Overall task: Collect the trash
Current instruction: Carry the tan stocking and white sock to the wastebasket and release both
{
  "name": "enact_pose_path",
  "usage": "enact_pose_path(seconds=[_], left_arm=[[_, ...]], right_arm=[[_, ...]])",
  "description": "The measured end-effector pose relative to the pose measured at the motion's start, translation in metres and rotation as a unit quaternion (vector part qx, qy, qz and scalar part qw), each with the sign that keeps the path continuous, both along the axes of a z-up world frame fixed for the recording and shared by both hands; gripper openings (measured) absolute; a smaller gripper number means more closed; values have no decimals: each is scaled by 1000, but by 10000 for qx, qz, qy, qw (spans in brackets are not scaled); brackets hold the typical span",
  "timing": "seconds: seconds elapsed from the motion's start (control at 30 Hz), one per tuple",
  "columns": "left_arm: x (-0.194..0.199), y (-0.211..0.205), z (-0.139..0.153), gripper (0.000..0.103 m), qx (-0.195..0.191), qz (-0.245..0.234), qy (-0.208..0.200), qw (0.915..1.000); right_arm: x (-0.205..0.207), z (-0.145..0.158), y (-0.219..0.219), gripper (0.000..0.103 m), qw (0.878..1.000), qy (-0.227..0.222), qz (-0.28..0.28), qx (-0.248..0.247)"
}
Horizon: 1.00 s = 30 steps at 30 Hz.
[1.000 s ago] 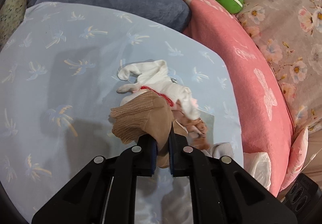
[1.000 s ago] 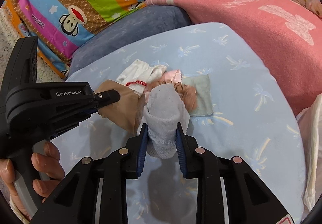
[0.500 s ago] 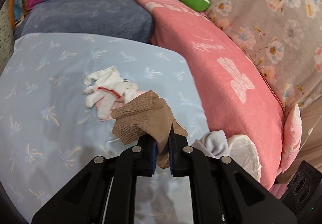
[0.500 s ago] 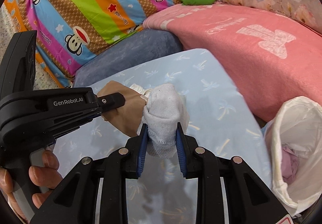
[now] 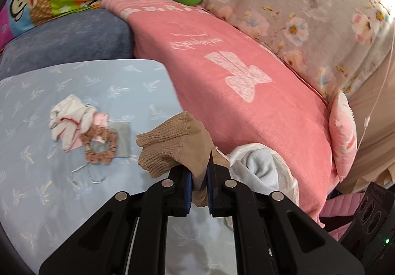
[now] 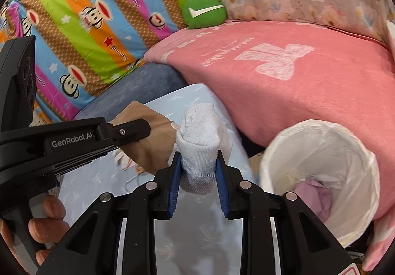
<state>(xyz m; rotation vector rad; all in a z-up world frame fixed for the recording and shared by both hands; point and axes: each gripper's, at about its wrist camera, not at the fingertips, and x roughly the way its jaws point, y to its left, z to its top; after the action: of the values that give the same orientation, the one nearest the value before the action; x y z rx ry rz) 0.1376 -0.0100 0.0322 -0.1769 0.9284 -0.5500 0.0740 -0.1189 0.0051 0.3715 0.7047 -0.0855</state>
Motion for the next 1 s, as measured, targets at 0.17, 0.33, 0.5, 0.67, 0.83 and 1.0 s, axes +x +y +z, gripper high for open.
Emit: enact_pose_path(seconds=[0.17, 0.33, 0.5, 0.67, 0.83, 1.0], left_arm=[[-11, -29, 3, 9, 72, -300, -63, 9995], [-22, -54, 6, 9, 126, -593, -105, 9981], [-29, -80, 4, 9, 160, -856, -64, 9962], [-38, -104, 1, 10, 230, -1101, -59, 9936], [-45, -121, 0, 11, 314, -1296, -88, 9910], [-48, -127, -4, 42, 377, -1303, -112, 9907]], right_arm=[[-19, 0, -32, 25, 9995, -38, -308, 5], [-35, -3, -58, 25, 9983, -37, -582, 35], [-47, -5, -85, 25, 9967, -18, -810, 52], [-60, -9, -107, 25, 9944, -25, -1048, 92], [-68, -13, -122, 26, 9927, -5, -1202, 130], [-72, -16, -130, 26, 9915, 5, -1294, 142]])
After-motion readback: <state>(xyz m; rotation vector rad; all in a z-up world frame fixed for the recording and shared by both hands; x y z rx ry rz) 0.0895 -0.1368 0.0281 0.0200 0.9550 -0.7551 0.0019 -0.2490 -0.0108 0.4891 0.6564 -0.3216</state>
